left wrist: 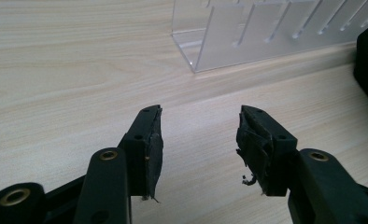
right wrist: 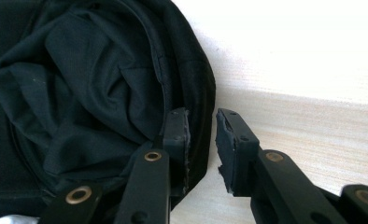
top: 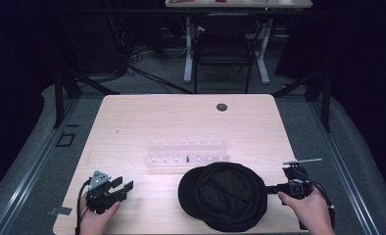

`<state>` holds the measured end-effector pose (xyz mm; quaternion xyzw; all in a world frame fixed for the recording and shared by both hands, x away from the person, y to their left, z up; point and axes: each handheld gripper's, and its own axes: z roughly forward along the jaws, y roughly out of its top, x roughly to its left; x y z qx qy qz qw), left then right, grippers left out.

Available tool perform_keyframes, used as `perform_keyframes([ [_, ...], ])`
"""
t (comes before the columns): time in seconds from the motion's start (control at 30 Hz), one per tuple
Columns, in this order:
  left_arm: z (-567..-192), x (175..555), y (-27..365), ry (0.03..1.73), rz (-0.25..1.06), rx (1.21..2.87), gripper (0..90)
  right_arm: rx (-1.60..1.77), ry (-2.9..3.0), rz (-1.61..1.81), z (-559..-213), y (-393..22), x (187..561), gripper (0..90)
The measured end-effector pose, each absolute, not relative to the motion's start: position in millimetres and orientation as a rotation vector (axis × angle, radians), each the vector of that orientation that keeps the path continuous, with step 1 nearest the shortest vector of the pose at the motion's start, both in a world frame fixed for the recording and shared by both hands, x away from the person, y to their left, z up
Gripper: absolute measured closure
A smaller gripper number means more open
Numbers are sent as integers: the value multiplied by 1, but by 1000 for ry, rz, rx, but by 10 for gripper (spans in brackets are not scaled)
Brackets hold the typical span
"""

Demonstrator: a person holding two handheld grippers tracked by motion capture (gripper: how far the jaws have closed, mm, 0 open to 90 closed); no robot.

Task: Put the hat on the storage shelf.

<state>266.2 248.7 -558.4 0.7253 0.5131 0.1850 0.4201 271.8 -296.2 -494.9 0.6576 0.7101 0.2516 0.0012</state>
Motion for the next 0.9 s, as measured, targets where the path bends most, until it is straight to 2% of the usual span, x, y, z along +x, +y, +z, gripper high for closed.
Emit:
perform_keyframes([
  [0.9,-559,266,248,1283,463,1821,501,2112,2336,691,-513,-285,291,767],
])
